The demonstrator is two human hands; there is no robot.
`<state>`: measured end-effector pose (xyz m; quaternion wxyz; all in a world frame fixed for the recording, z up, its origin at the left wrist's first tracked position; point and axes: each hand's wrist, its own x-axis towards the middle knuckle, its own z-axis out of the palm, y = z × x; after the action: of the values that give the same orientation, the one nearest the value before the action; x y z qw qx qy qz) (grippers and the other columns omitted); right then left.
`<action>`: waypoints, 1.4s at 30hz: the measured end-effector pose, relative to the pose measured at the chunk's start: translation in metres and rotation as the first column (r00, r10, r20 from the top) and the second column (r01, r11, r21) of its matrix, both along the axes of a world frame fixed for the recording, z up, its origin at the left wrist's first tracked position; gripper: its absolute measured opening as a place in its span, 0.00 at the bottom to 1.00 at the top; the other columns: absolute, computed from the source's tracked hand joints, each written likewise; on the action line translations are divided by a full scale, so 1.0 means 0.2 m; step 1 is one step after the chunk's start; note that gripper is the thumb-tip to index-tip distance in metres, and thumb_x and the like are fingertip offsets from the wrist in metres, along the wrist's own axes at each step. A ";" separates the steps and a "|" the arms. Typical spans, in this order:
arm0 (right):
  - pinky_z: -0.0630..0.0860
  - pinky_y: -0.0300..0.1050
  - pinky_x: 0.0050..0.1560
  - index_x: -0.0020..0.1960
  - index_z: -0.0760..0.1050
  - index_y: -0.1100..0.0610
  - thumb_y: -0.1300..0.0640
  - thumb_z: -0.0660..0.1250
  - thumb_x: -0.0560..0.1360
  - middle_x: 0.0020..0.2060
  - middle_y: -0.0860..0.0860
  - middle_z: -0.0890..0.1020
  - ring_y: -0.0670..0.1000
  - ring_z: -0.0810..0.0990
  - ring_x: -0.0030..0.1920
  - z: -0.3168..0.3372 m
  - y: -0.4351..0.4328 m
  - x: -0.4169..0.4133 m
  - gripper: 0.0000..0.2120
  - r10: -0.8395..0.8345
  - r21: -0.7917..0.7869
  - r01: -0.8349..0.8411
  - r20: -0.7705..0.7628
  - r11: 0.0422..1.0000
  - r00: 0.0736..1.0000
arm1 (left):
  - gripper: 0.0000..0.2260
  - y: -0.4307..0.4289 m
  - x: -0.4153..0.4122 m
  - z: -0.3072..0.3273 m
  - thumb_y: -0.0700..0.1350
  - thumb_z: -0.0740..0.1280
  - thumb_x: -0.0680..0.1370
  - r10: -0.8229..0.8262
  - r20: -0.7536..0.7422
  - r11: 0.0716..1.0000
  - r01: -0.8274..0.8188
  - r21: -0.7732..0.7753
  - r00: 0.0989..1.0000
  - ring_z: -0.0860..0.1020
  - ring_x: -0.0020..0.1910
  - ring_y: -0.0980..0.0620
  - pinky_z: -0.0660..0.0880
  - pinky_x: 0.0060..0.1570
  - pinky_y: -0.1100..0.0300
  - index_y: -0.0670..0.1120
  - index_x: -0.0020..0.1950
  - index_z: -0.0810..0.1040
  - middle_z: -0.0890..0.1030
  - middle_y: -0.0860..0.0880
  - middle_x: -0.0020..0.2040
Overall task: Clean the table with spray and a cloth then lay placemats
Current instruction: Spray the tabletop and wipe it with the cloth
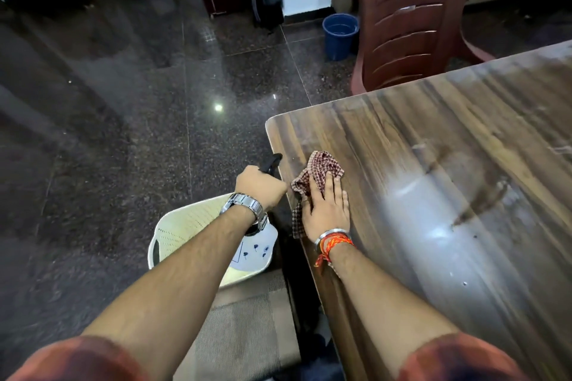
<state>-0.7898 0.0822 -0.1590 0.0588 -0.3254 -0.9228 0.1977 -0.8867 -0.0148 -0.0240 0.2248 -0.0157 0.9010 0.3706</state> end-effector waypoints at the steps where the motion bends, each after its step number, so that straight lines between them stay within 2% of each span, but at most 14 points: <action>1: 0.49 0.55 0.75 0.75 0.60 0.46 0.45 0.52 0.77 0.77 0.54 0.55 0.55 0.50 0.77 -0.01 0.02 -0.05 0.26 -0.011 0.004 0.011 -0.006 1.000 1.000 | 0.09 0.04 -0.03 -0.01 0.43 0.71 0.69 0.003 -0.002 1.000 -0.003 -0.008 1.000 0.83 0.46 0.44 0.74 0.35 0.59 0.45 0.34 0.71 0.83 0.42 0.41; 4: 0.51 0.56 0.74 0.74 0.61 0.46 0.44 0.51 0.78 0.77 0.54 0.57 0.57 0.52 0.77 -0.03 0.08 -0.18 0.25 0.039 0.018 -0.038 -0.022 0.999 0.999 | 0.06 0.11 -0.11 -0.05 0.44 0.73 0.68 -0.004 0.018 1.000 0.005 -0.029 1.000 0.81 0.39 0.47 0.69 0.32 0.62 0.44 0.37 0.76 0.79 0.48 0.34; 10: 0.51 0.54 0.74 0.72 0.66 0.45 0.42 0.47 0.72 0.76 0.55 0.59 0.57 0.55 0.76 -0.01 0.17 -0.49 0.29 0.463 0.039 -0.461 -0.036 0.886 0.886 | 0.05 0.13 -0.23 -0.16 0.44 0.73 0.69 0.077 0.007 0.994 -0.076 -0.077 0.997 0.79 0.40 0.45 0.71 0.38 0.62 0.44 0.41 0.81 0.81 0.48 0.36; 13: 0.49 0.53 0.75 0.75 0.60 0.45 0.43 0.50 0.77 0.78 0.53 0.53 0.54 0.49 0.77 0.00 0.25 -0.69 0.26 0.512 0.037 -0.514 0.054 0.857 0.858 | 0.08 0.15 -0.30 -0.21 0.48 0.73 0.70 0.065 -0.015 0.993 -0.066 -0.096 0.998 0.79 0.37 0.45 0.71 0.36 0.62 0.44 0.37 0.79 0.81 0.48 0.35; 16: 0.46 0.52 0.75 0.76 0.52 0.41 0.43 0.51 0.80 0.78 0.51 0.52 0.54 0.49 0.77 -0.01 0.40 -0.84 0.25 0.428 0.032 -0.431 0.064 0.902 0.901 | 0.06 0.18 -0.38 -0.23 0.45 0.72 0.69 0.044 -0.003 0.994 -0.045 -0.099 0.999 0.78 0.35 0.46 0.69 0.31 0.62 0.44 0.35 0.78 0.80 0.47 0.33; 22: 0.47 0.57 0.74 0.77 0.53 0.43 0.41 0.49 0.80 0.78 0.53 0.53 0.57 0.50 0.77 -0.03 1.00 -0.85 0.25 0.069 0.059 -0.076 0.111 0.995 0.991 | 0.03 0.25 -0.48 -0.24 0.43 0.71 0.67 0.010 -0.012 0.995 -0.011 -0.100 1.000 0.79 0.32 0.46 0.69 0.29 0.63 0.44 0.36 0.81 0.81 0.46 0.33; 26: 0.46 0.58 0.75 0.77 0.54 0.45 0.43 0.49 0.80 0.78 0.54 0.52 0.58 0.50 0.77 -0.04 1.35 -0.57 0.26 -0.305 0.025 0.304 0.121 0.952 0.945 | 0.05 0.26 -0.49 -0.25 0.43 0.70 0.67 -0.007 -0.009 0.995 0.006 -0.104 1.000 0.74 0.28 0.49 0.65 0.27 0.64 0.45 0.32 0.76 0.78 0.48 0.30; 28: 0.46 0.58 0.75 0.77 0.55 0.47 0.45 0.51 0.80 0.78 0.53 0.52 0.57 0.49 0.77 -0.03 1.35 -0.52 0.26 -0.356 0.014 0.358 0.124 0.934 0.926 | 0.05 0.26 -0.48 -0.25 0.43 0.70 0.68 -0.018 -0.016 0.993 0.016 -0.120 1.000 0.72 0.27 0.49 0.64 0.27 0.64 0.45 0.33 0.75 0.77 0.48 0.30; 30: 0.50 0.59 0.74 0.76 0.57 0.48 0.46 0.52 0.79 0.78 0.53 0.53 0.58 0.51 0.76 -0.01 1.26 -0.52 0.26 -0.267 0.046 0.264 0.110 0.964 0.957 | 0.06 0.27 -0.46 -0.25 0.42 0.69 0.68 -0.038 -0.015 0.990 0.035 -0.134 0.999 0.71 0.27 0.50 0.63 0.27 0.64 0.44 0.34 0.74 0.75 0.49 0.30; 33: 0.63 0.61 0.68 0.74 0.63 0.48 0.46 0.52 0.77 0.75 0.54 0.61 0.59 0.60 0.74 0.01 0.98 -0.50 0.26 0.123 0.122 -0.135 0.100 0.983 0.987 | 0.06 0.28 -0.39 -0.26 0.42 0.70 0.69 -0.066 0.003 0.987 0.066 -0.143 0.998 0.72 0.29 0.48 0.65 0.28 0.62 0.44 0.35 0.74 0.75 0.48 0.30; 35: 0.63 0.60 0.68 0.73 0.66 0.49 0.46 0.53 0.76 0.74 0.54 0.64 0.59 0.63 0.73 -0.01 0.75 -0.45 0.26 0.420 0.114 -0.427 0.085 0.897 0.904 | 0.07 0.28 -0.33 -0.27 0.43 0.72 0.69 -0.087 0.014 0.986 0.088 -0.143 0.996 0.73 0.30 0.47 0.67 0.29 0.61 0.42 0.37 0.76 0.78 0.46 0.32; 37: 0.59 0.57 0.70 0.72 0.67 0.49 0.46 0.53 0.76 0.74 0.52 0.64 0.58 0.62 0.73 -0.01 0.57 -0.34 0.25 0.592 0.095 -0.600 0.102 0.794 0.800 | 0.10 0.29 -0.27 -0.27 0.46 0.74 0.70 -0.108 0.025 0.986 0.110 -0.126 0.994 0.74 0.32 0.46 0.68 0.30 0.60 0.41 0.38 0.77 0.80 0.43 0.34; 39: 0.56 0.55 0.72 0.72 0.66 0.48 0.44 0.52 0.78 0.75 0.51 0.63 0.56 0.60 0.74 -0.01 0.53 -0.19 0.24 0.604 0.096 -0.613 0.106 0.785 0.790 | 0.09 0.31 -0.20 -0.27 0.45 0.73 0.70 -0.139 0.035 0.982 0.142 -0.125 0.990 0.76 0.34 0.44 0.69 0.30 0.59 0.41 0.38 0.77 0.80 0.42 0.35; 42: 0.53 0.54 0.74 0.75 0.61 0.45 0.40 0.45 0.78 0.76 0.50 0.60 0.54 0.57 0.75 -0.01 0.66 0.10 0.27 0.397 0.098 -0.406 0.103 0.908 0.912 | 0.07 0.31 -0.11 -0.26 0.44 0.72 0.68 -0.166 0.050 0.974 0.171 -0.148 0.985 0.80 0.39 0.42 0.74 0.34 0.58 0.41 0.40 0.79 0.82 0.42 0.37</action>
<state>-0.7708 0.2144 -0.1617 -0.0014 -0.1323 -0.9816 0.1375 -0.9088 0.0480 -0.0760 0.2703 0.0369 0.9204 0.2802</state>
